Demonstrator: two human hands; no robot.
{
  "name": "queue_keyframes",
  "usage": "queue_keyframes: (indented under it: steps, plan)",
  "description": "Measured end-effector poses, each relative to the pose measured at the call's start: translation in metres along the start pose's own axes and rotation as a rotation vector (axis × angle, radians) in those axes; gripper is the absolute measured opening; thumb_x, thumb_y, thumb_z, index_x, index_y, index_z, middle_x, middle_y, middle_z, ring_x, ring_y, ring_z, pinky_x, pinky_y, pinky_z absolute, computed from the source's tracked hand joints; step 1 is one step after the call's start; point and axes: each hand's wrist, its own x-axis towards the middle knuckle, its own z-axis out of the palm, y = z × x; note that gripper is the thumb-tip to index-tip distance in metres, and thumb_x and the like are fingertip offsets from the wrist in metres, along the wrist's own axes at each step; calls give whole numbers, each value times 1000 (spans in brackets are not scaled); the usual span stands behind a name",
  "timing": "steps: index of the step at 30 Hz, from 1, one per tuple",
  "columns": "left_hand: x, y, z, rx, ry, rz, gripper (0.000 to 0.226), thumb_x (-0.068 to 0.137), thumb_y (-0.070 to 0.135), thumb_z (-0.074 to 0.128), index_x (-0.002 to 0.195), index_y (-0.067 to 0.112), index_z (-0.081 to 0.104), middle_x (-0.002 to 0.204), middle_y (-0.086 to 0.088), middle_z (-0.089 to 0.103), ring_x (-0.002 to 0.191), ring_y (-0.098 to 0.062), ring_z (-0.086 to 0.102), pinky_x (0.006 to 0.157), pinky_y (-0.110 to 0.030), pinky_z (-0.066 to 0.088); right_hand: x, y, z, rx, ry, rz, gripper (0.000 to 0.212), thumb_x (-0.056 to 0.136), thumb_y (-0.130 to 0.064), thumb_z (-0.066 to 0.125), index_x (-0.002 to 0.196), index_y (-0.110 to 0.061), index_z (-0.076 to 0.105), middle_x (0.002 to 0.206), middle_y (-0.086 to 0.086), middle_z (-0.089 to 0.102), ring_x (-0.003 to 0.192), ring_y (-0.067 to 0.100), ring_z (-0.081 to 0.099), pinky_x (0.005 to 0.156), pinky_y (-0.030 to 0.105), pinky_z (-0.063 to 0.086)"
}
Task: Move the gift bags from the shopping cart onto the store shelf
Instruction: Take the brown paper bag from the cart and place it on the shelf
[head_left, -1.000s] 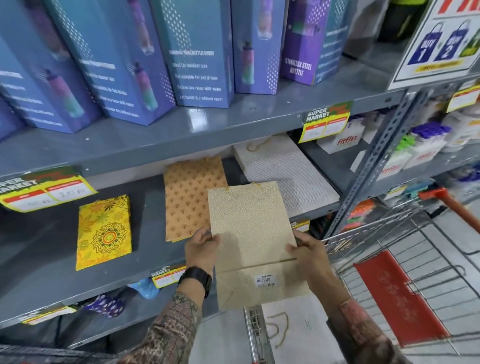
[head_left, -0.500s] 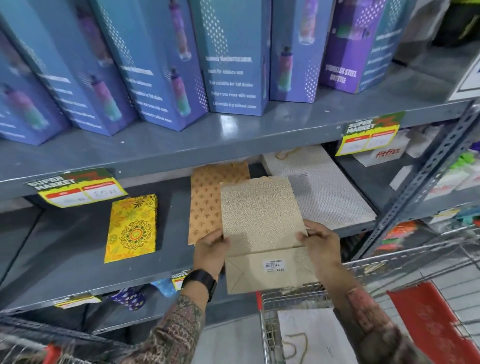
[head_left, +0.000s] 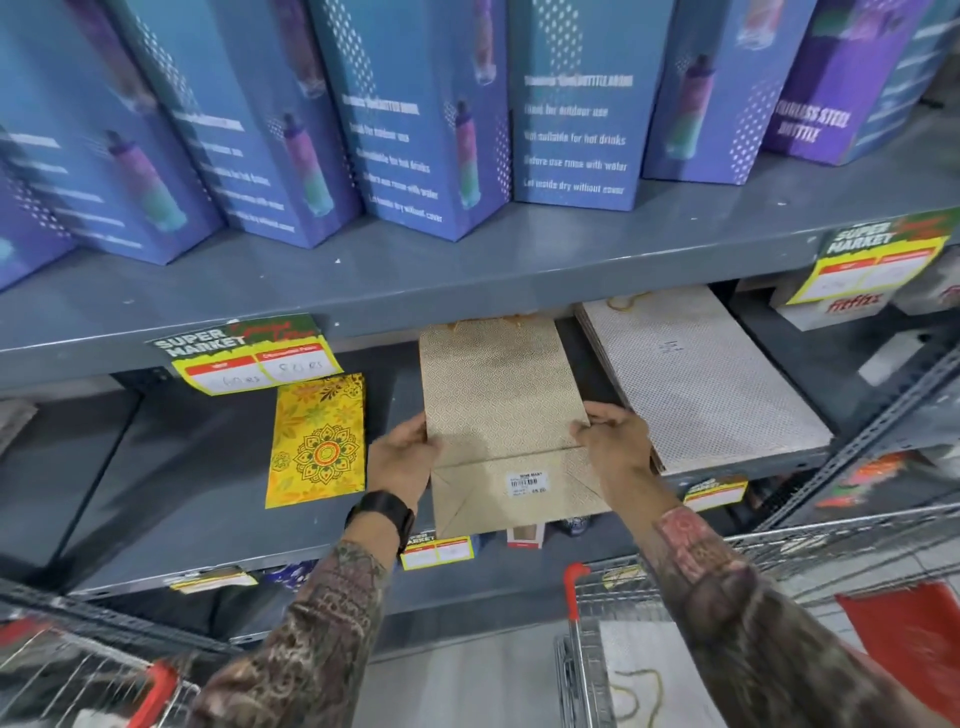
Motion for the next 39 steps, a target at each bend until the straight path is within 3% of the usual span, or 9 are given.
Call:
queue_keyframes:
  steps: [3, 8, 12, 19, 25, 28, 31, 35, 39]
  plan:
    - [-15, 9, -6, -88, -14, 40, 47, 82, -14, 65, 126, 3, 66, 114, -12, 72, 91, -24, 69, 97, -42, 53, -20, -2, -3, -245, -30, -135, 23, 85, -16, 74, 108, -19, 75, 99, 2, 78, 102, 28, 74, 85, 37, 59]
    - [-52, 24, 2, -127, -108, 169, 45, 76, -14, 69, 112, 13, 76, 102, -7, 79, 98, -28, 73, 94, -50, 56, -75, -19, -18, -645, 43, -554, 52, 90, -44, 67, 137, -22, 61, 136, 5, 62, 125, 25, 57, 102, 45, 50]
    - [-96, 29, 33, -69, -226, 290, 40, 79, -6, 72, 104, 25, 76, 84, 14, 79, 80, -2, 72, 78, -24, 58, -114, -46, -29, -245, -194, -387, 37, 93, -52, 60, 120, -29, 74, 104, -9, 78, 91, -2, 69, 88, 30, 52]
    - [-148, 9, 75, 99, -561, 350, 49, 86, -9, 46, 118, 18, 71, 121, 4, 74, 117, -7, 67, 107, -31, 49, -121, -54, -67, 130, -131, -210, 27, 92, -38, 68, 74, -17, 69, 71, 1, 67, 79, 19, 64, 83, 36, 47]
    - [-154, 2, 67, 90, -512, 365, 56, 84, -23, 39, 109, 15, 72, 114, 15, 75, 114, 6, 64, 100, -14, 48, -117, -38, -91, 179, -87, -89, 20, 101, -27, 58, 95, -14, 73, 106, 3, 73, 113, 20, 61, 102, 34, 44]
    - [-142, -2, 51, 161, -267, 343, 55, 88, -16, 41, 103, 28, 70, 117, 18, 72, 92, 12, 65, 79, -5, 50, -112, -33, -96, 220, -66, -16, 15, 100, -23, 60, 86, -22, 64, 113, -3, 65, 123, 17, 49, 115, 39, 29]
    - [-113, -16, 29, 324, -92, 233, 39, 96, 7, 50, 128, 27, 61, 132, 10, 61, 104, -8, 63, 91, -22, 51, -99, -17, -98, 234, -58, 72, 15, 97, -28, 65, 106, -16, 67, 123, 0, 64, 129, 22, 50, 121, 49, 28]
    - [-87, -32, 7, 255, -206, -32, 30, 96, 15, 58, 125, 16, 67, 130, -4, 67, 108, -17, 61, 103, -34, 48, -86, 1, -97, 155, -49, 149, 38, 95, -38, 65, 123, -13, 65, 130, 5, 64, 125, 28, 54, 116, 56, 35]
    - [-73, -41, -8, 153, -203, -210, 31, 93, 4, 61, 123, 2, 68, 110, -13, 73, 82, -18, 69, 78, -26, 57, -84, 17, -91, 149, -71, 191, 39, 91, -38, 70, 122, -13, 65, 124, 4, 66, 119, 29, 56, 112, 54, 37]
